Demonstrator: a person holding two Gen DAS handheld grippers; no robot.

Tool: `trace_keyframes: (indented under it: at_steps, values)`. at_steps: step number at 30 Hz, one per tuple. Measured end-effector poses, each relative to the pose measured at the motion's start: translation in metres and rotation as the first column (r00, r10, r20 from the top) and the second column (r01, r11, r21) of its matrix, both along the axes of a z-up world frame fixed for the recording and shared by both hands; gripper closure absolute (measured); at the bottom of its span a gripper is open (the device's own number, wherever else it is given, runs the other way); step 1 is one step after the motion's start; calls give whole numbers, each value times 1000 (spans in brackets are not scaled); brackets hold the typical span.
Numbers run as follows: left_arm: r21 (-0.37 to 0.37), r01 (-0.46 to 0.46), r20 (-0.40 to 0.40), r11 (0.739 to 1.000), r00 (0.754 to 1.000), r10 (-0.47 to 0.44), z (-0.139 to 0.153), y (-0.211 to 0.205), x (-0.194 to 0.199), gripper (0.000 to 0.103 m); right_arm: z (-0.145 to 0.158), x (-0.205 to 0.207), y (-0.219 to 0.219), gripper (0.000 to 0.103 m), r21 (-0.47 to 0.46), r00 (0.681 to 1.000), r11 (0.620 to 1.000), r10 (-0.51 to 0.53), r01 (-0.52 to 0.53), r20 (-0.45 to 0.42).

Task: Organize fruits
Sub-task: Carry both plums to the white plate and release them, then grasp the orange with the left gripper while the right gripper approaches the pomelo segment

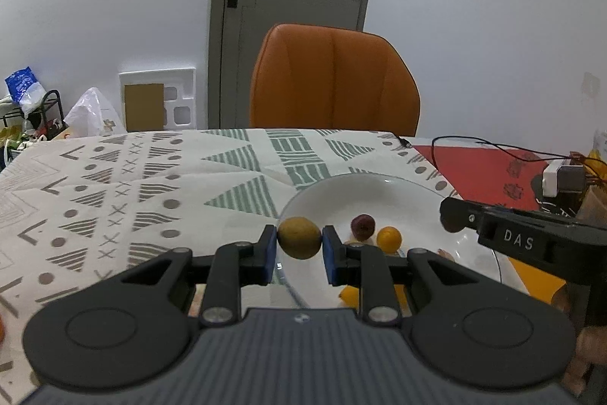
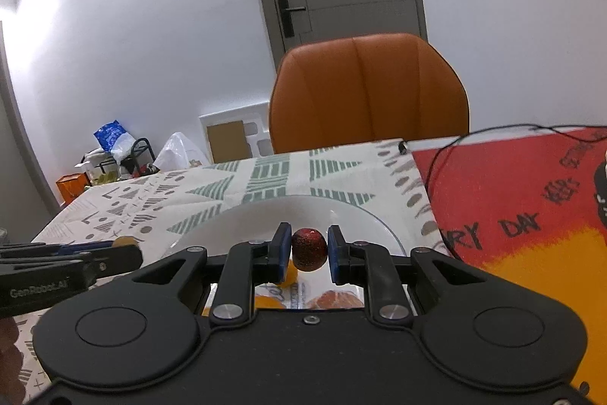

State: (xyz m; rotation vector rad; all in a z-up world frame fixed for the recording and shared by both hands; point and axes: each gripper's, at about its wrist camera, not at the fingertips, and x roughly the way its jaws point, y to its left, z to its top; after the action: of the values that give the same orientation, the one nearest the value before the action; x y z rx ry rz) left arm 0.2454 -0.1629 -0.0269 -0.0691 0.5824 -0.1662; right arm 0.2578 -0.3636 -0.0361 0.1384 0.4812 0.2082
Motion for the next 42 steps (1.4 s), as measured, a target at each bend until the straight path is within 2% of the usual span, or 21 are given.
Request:
trace_keyframes:
  at_steps: [8, 10, 16, 21, 23, 25, 29, 34, 36, 38, 42]
  values:
    - [20, 8, -30, 1000, 1000, -7, -7, -17, 14, 79, -4, 6, -8, 83, 47, 1000, 999, 3, -1, -28]
    - [27, 1, -20, 1000, 1000, -1, -5, -16, 12, 76, -1, 4, -11, 78, 52, 1000, 999, -5, 6, -17]
    - [36, -17, -13, 999, 1000, 18, 1, -8, 5, 74, 2, 4, -17, 78, 79, 1000, 997, -8, 8, -2]
    - [17, -72, 8, 997, 997, 71, 10, 13, -7, 61, 3, 4, -20, 77, 94, 1000, 996, -13, 13, 3]
    - [4, -92, 6, 996, 996, 92, 12, 21, -11, 50, 3, 4, -19, 75, 94, 1000, 995, -18, 17, 4]
    - [-2, -107, 1, 994, 994, 107, 16, 28, -15, 45, 3, 4, -17, 73, 95, 1000, 995, -26, 27, -6]
    - [6, -139, 29, 990, 990, 139, 24, 44, -25, 27, 10, 0, -9, 70, 101, 1000, 995, -11, 12, -11]
    - [-11, -176, 42, 984, 983, 177, 30, 65, -34, 23, 22, -9, 9, 56, 69, 1000, 997, 21, -22, 13]
    - [-9, -189, 46, 982, 981, 190, 32, 74, -38, 22, 23, -12, 16, 54, 60, 999, 998, 35, -36, 13]
    - [-12, -205, 47, 979, 978, 205, 33, 83, -42, 21, 24, -15, 23, 47, 57, 999, 997, 46, -47, 9]
    - [-26, -239, 49, 971, 969, 240, 35, 102, -49, 21, 26, -19, 36, 40, 53, 997, 996, 72, -72, 5]
